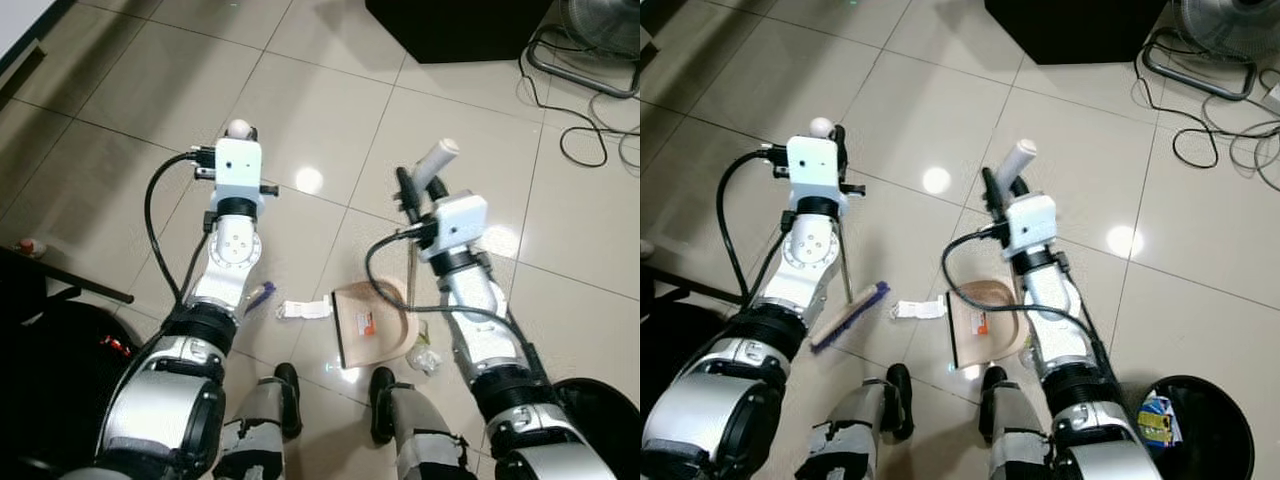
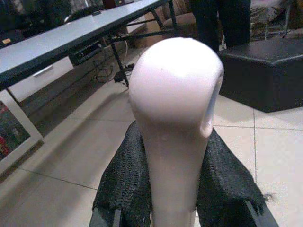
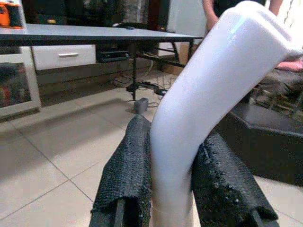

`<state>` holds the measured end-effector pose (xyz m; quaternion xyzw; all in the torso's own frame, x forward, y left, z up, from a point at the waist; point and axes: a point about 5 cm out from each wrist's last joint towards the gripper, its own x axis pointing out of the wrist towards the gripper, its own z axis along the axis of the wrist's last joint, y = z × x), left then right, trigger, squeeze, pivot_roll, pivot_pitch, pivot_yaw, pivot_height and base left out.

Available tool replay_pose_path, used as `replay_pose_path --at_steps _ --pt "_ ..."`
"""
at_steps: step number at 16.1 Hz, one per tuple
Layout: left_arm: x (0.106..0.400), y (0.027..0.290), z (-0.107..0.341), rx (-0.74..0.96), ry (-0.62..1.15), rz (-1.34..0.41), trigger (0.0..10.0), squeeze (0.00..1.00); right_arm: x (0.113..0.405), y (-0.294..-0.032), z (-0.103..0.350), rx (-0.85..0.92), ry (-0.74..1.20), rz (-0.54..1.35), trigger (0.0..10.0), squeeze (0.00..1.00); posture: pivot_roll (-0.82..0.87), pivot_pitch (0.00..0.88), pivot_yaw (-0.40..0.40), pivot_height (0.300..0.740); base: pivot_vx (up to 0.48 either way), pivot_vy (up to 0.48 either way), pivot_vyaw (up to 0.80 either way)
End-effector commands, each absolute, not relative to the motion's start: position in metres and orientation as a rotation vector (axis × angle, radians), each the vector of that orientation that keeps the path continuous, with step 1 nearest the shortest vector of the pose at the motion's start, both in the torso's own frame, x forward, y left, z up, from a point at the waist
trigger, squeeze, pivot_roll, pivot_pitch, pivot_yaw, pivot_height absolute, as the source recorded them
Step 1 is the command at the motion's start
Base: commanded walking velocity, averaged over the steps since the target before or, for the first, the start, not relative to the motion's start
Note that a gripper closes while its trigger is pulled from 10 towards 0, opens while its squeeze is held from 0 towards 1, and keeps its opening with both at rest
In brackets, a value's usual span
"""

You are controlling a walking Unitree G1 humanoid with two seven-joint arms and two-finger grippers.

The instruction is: Sweep floor

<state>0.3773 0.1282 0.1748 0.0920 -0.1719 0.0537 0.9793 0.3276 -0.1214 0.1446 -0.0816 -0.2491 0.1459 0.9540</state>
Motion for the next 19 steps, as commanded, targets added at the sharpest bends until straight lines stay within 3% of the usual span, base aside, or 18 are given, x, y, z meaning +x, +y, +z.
replay_pose_path --at_steps 1,3,9,14,16,19 --pt "0.375 0.128 0.164 0.182 -0.311 0.121 10.0 0.00 0.322 -0.121 0.141 -0.181 -0.518 0.307 10.0 0.00 0.10 0.420 0.056 0.740 0.000 0.000 0.00" --pt "0.375 0.123 0.162 0.184 -0.309 0.101 10.0 0.00 0.324 -0.139 0.157 -0.221 -0.578 0.272 10.0 0.00 0.07 0.435 0.064 0.740 0.000 0.000 0.00" --pt "0.377 0.123 0.159 0.175 -0.295 0.093 10.0 0.00 0.319 -0.161 0.183 -0.168 -0.668 0.223 10.0 0.00 0.04 0.420 0.078 0.740 0.000 0.000 0.00" --pt "0.379 0.120 0.161 0.179 -0.293 0.073 10.0 0.00 0.324 -0.190 0.175 -0.292 -0.614 0.179 10.0 0.00 0.07 0.413 0.089 0.740 0.000 0.000 0.00" --pt "0.379 0.121 0.162 0.183 -0.297 0.072 10.0 0.00 0.327 -0.189 0.170 -0.307 -0.586 0.176 10.0 0.00 0.09 0.409 0.085 0.740 0.000 0.000 0.00" --pt "0.380 0.125 0.164 0.190 -0.303 0.077 10.0 0.00 0.337 -0.165 0.159 -0.255 -0.534 0.227 10.0 0.00 0.11 0.413 0.080 0.740 0.000 0.000 0.00"
